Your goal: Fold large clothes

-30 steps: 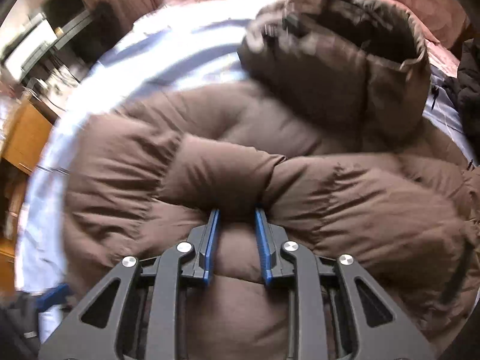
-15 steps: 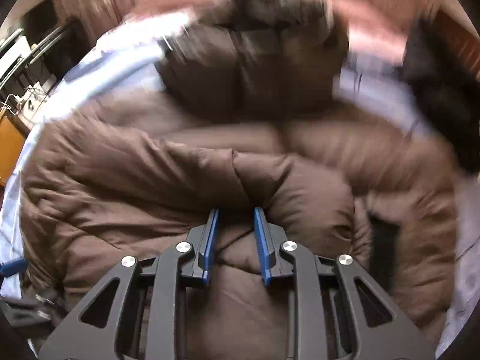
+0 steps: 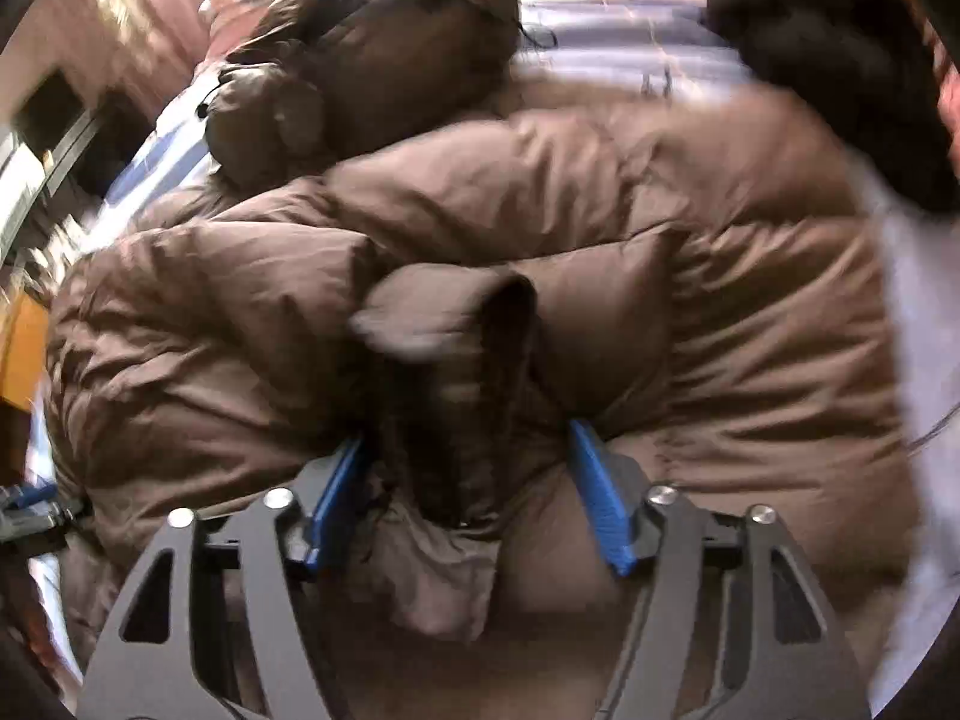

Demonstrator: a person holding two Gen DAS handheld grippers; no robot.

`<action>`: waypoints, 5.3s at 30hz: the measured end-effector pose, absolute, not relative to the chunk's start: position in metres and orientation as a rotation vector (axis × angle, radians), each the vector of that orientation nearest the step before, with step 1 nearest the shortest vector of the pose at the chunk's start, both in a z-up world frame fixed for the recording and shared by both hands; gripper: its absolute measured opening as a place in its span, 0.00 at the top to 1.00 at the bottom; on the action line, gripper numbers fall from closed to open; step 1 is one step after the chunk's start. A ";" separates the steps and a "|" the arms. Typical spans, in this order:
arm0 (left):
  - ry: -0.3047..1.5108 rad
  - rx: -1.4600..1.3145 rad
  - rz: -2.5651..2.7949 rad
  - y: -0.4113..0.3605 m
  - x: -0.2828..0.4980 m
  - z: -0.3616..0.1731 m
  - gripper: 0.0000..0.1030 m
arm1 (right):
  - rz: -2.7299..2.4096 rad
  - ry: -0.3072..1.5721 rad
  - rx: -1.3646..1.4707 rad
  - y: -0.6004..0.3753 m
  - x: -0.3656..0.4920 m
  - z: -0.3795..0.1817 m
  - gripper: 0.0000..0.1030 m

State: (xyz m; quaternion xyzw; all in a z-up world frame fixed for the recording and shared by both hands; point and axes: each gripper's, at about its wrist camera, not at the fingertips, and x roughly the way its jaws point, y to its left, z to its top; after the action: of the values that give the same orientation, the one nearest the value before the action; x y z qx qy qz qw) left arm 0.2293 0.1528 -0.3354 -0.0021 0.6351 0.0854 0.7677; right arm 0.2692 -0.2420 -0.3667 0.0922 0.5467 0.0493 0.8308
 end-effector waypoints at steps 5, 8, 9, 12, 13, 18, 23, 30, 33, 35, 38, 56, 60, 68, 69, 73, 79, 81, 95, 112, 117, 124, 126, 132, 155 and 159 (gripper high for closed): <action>1.385 -0.010 0.182 0.156 0.228 -0.334 0.02 | 0.043 1.166 -0.045 -0.205 0.268 -0.359 0.25; 1.360 -0.061 0.174 0.163 0.226 -0.317 0.02 | 0.111 1.150 -0.097 -0.217 0.256 -0.332 0.24; 1.347 -0.069 0.171 0.167 0.225 -0.312 0.02 | 0.127 1.112 -0.099 -0.230 0.244 -0.316 0.19; 1.315 -0.049 0.184 0.184 0.213 -0.302 0.02 | 0.098 1.057 -0.083 -0.277 0.210 -0.292 0.07; 1.320 -0.037 0.185 0.189 0.209 -0.302 0.02 | 0.081 1.064 -0.067 -0.294 0.196 -0.289 0.05; 1.445 -0.101 0.097 0.216 0.173 -0.323 0.02 | -0.003 1.248 0.054 -0.374 0.131 -0.316 0.03; 1.545 -0.170 -0.012 0.212 0.133 -0.351 0.02 | 0.024 1.387 0.167 -0.410 0.084 -0.364 0.01; 1.494 -0.256 -0.095 0.194 0.118 -0.334 0.78 | 0.197 1.401 0.487 -0.400 0.072 -0.373 0.80; 1.497 -0.190 -0.107 0.188 0.108 -0.326 0.80 | 0.180 1.392 0.515 -0.399 0.067 -0.356 0.89; 1.517 -0.187 -0.106 0.192 0.093 -0.326 0.80 | 0.176 1.396 0.517 -0.401 0.057 -0.347 0.90; 1.536 -0.091 -0.085 0.191 0.067 -0.324 0.80 | 0.191 1.462 0.488 -0.401 0.053 -0.346 0.91; 1.046 -0.017 -0.003 0.124 0.147 -0.209 0.54 | 0.051 1.007 0.220 -0.330 0.150 -0.256 0.57; 1.147 0.011 -0.109 0.069 0.192 -0.253 0.58 | 0.207 0.993 0.189 -0.250 0.178 -0.270 0.57; 1.409 -0.109 -0.099 0.080 0.196 -0.333 0.56 | 0.213 1.152 0.024 -0.194 0.222 -0.346 0.55; 1.424 -0.141 -0.105 0.085 0.198 -0.337 0.57 | 0.206 1.173 0.037 -0.197 0.224 -0.355 0.51; 1.426 -0.060 -0.074 0.072 0.198 -0.343 0.57 | 0.178 1.169 -0.069 -0.182 0.225 -0.371 0.47; 1.207 -0.093 -0.068 0.037 0.162 -0.254 0.16 | 0.199 1.099 0.090 -0.197 0.224 -0.297 0.39; 1.142 -0.131 -0.111 0.026 0.145 -0.229 0.15 | 0.200 0.975 0.095 -0.203 0.228 -0.254 0.24; 1.313 -0.102 -0.041 0.038 0.158 -0.293 0.15 | -0.156 0.966 -0.128 -0.186 0.483 -0.259 0.17; 1.411 -0.176 0.003 0.068 0.181 -0.325 0.10 | 0.366 0.712 0.324 -0.217 0.411 -0.191 0.95; 1.411 -0.247 0.019 0.083 0.177 -0.324 0.10 | 0.632 0.699 0.328 -0.244 0.276 -0.144 0.95; 1.166 -0.476 0.299 0.167 0.139 -0.261 0.11 | 0.683 0.873 0.187 -0.280 0.130 -0.197 0.95; 1.027 -0.497 0.370 0.191 0.123 -0.231 0.11 | 0.623 1.001 0.171 -0.288 0.110 -0.235 0.94; 0.772 -0.324 0.206 0.162 0.116 -0.171 0.10 | 0.284 1.365 -0.156 -0.275 0.117 -0.308 0.54; 1.102 0.040 -0.216 0.021 0.135 -0.260 0.11 | 0.271 0.894 0.228 -0.221 0.184 -0.260 0.80; 1.257 0.121 -0.157 0.016 0.137 -0.308 0.11 | 0.287 0.876 0.269 -0.224 0.177 -0.255 0.81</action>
State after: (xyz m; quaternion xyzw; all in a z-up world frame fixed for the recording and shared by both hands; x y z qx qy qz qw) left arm 0.1374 0.0158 -0.3081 0.0566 0.5868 -0.0733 0.8044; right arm 0.1766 -0.2237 -0.2551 0.1295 0.4212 0.1379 0.8870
